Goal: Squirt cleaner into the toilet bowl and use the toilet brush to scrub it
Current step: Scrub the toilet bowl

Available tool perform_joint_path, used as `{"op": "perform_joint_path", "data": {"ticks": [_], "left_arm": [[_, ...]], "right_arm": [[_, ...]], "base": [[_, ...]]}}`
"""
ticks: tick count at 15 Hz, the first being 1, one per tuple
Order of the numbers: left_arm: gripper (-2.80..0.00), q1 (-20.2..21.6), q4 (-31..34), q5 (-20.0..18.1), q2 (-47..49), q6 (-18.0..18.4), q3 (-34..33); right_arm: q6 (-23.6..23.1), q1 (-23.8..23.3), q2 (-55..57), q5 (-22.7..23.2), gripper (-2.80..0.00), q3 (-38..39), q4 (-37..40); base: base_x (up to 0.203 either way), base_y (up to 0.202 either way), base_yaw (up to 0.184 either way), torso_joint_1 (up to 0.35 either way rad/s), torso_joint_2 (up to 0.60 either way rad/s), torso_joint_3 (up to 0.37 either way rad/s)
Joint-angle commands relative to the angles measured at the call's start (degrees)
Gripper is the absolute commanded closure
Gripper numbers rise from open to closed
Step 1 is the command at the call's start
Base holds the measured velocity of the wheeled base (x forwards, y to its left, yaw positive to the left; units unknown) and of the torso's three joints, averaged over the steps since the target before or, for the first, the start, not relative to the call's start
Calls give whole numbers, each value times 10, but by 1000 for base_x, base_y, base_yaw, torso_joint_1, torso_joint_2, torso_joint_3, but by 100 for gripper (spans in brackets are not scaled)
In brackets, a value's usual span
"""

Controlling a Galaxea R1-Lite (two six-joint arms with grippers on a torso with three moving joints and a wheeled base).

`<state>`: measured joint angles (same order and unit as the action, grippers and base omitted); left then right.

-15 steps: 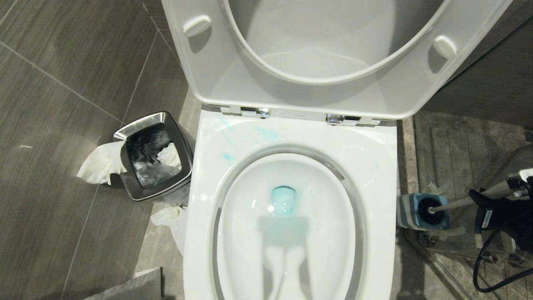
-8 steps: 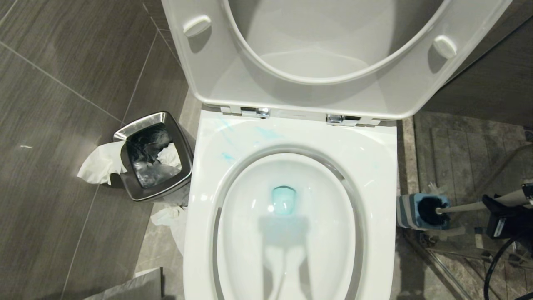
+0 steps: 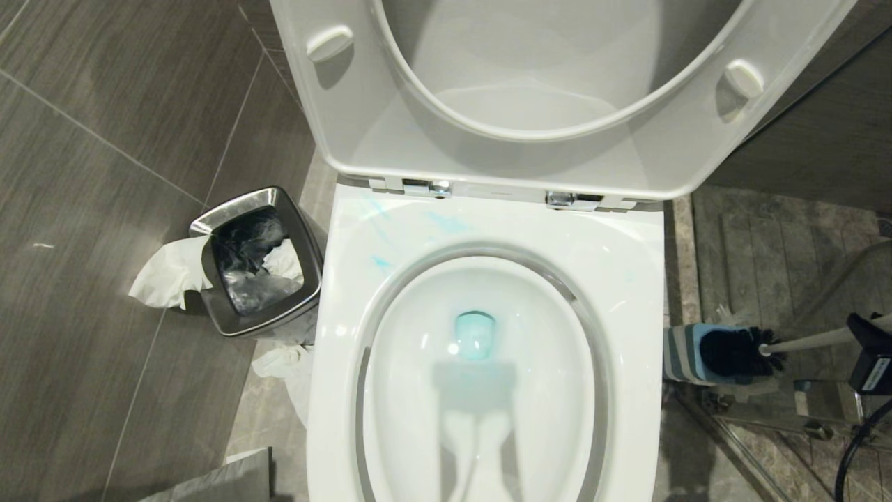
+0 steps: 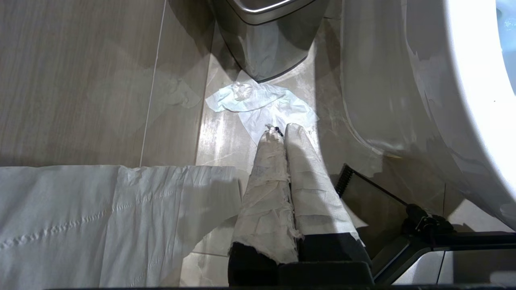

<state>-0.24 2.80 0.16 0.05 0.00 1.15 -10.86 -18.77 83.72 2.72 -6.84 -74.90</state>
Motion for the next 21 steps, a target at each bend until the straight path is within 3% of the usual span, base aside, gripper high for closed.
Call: {"op": "perform_joint_path", "data": {"ticks": [1,4,6,11,17,21], "left_arm": [[0,0,0,0,0,0,0],[0,0,0,0,0,0,0],[0,0,0,0,0,0,0],[0,0,0,0,0,0,0],[0,0,0,0,0,0,0],[0,0,0,0,0,0,0]], "right_arm": [[2,1,-69,2,0,-10,39],[3,1,-154,3,0,-42,152],[9,1,-218,4,0,-86,267],[54,1,-331,5,0,-256,586],[142,1,-338,17,0,-477,931],[178,1,-315,37,0,-548,985]], "base": [[0,0,0,0,0,0],[0,0,0,0,0,0],[0,0,0,0,0,0],[0,0,0,0,0,0],[0,0,0,0,0,0],[0,0,0,0,0,0]]}}
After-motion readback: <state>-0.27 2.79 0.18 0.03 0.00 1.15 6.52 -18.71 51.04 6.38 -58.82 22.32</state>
